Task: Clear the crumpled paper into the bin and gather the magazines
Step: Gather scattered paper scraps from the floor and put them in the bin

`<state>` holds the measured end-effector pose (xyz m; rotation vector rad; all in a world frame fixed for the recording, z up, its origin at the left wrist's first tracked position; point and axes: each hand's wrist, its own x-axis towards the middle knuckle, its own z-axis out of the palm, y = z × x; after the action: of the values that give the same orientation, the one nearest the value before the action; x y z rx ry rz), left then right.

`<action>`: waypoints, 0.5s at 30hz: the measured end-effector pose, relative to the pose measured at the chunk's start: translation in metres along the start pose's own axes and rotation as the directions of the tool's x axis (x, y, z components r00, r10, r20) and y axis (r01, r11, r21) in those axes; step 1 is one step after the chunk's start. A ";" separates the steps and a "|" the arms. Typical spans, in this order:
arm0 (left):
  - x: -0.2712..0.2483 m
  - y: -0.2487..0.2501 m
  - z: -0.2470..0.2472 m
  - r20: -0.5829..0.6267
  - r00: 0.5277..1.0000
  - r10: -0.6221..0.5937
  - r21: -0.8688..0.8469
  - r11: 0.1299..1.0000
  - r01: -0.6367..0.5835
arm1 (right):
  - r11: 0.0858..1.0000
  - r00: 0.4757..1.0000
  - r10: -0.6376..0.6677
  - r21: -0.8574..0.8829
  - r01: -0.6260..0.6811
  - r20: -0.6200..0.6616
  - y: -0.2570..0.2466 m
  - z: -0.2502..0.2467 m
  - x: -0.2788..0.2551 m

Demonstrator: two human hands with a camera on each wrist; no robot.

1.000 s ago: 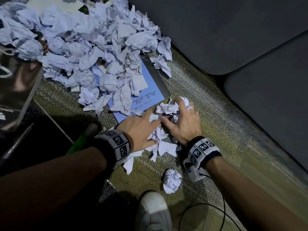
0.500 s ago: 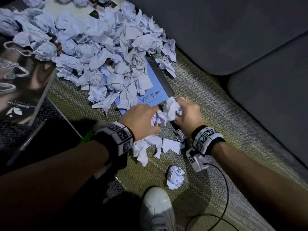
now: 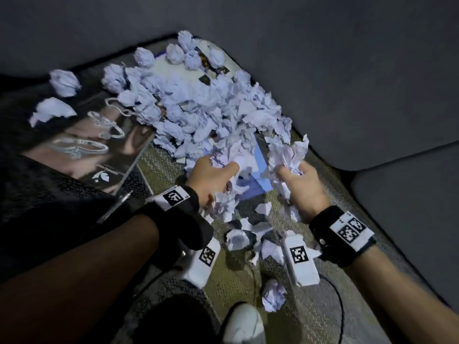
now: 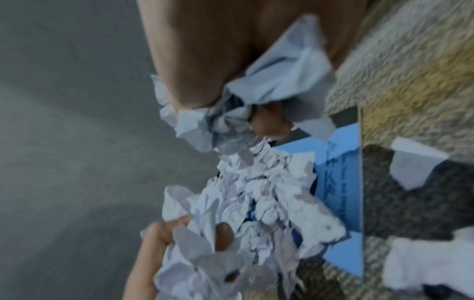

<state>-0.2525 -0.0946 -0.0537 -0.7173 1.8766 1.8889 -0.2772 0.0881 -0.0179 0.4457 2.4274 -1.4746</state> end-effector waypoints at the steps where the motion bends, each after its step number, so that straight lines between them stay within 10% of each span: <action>1: -0.003 -0.001 -0.010 -0.022 1.000 -0.021 -0.030 0.999 0.021 | 1.000 0.999 0.011 -0.007 -0.011 0.040 -0.014 0.008 0.001; 9: -0.053 0.002 -0.115 -0.126 0.989 -0.083 -0.392 0.920 0.027 | 0.996 0.917 -0.054 -0.044 0.077 0.394 -0.131 0.089 -0.022; 15: -0.147 0.009 -0.272 -0.501 0.865 -0.040 -0.514 0.817 -0.261 | 0.917 0.625 -0.253 -0.023 0.399 0.739 -0.240 0.238 -0.089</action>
<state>-0.1168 -0.3537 0.0476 -1.4250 1.6176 2.5796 -0.2738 -0.2393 0.1038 -0.5810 1.9832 -1.1874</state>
